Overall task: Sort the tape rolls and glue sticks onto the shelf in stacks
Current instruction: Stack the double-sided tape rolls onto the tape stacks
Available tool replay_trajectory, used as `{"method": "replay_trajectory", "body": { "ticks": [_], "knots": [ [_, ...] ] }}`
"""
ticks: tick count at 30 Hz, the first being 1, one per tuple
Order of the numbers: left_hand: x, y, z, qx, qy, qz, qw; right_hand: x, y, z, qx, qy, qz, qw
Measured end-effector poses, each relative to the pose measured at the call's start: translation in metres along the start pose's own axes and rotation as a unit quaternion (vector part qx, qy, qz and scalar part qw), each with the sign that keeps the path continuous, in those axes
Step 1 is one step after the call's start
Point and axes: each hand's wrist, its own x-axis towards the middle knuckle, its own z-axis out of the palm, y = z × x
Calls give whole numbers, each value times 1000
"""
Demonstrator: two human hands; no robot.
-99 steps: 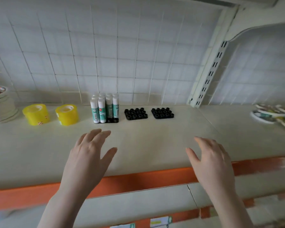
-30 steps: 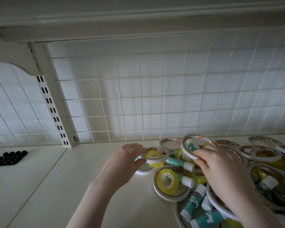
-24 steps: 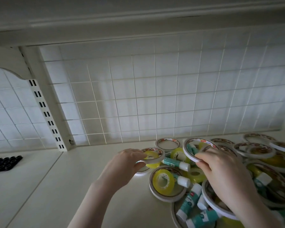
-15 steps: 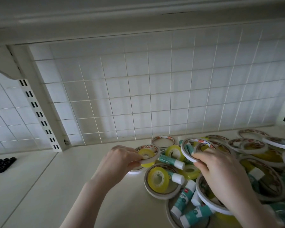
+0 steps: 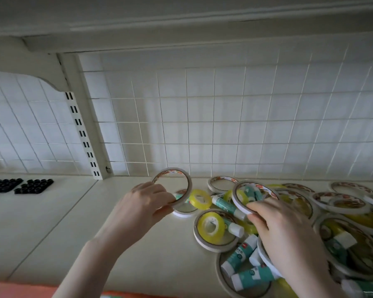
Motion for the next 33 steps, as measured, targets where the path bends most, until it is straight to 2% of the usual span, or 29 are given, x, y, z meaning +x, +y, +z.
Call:
{"method": "replay_trajectory", "body": {
  "ticks": [7, 15, 23, 33],
  "knots": [
    [-59, -5, -33, 64, 11, -68, 996, -1, -28, 17, 86, -13, -49, 995],
    [-130, -36, -84, 123, 26, -138, 982, 2, -111, 44, 148, -31, -102, 983],
    [-221, -113, -151, 130, 32, -182, 974, -2, -253, 71, 177, -35, -126, 976],
    [-343, -250, -241, 165, 28, -181, 969, -1, -452, 113, 199, -31, -101, 974]
  ]
}}
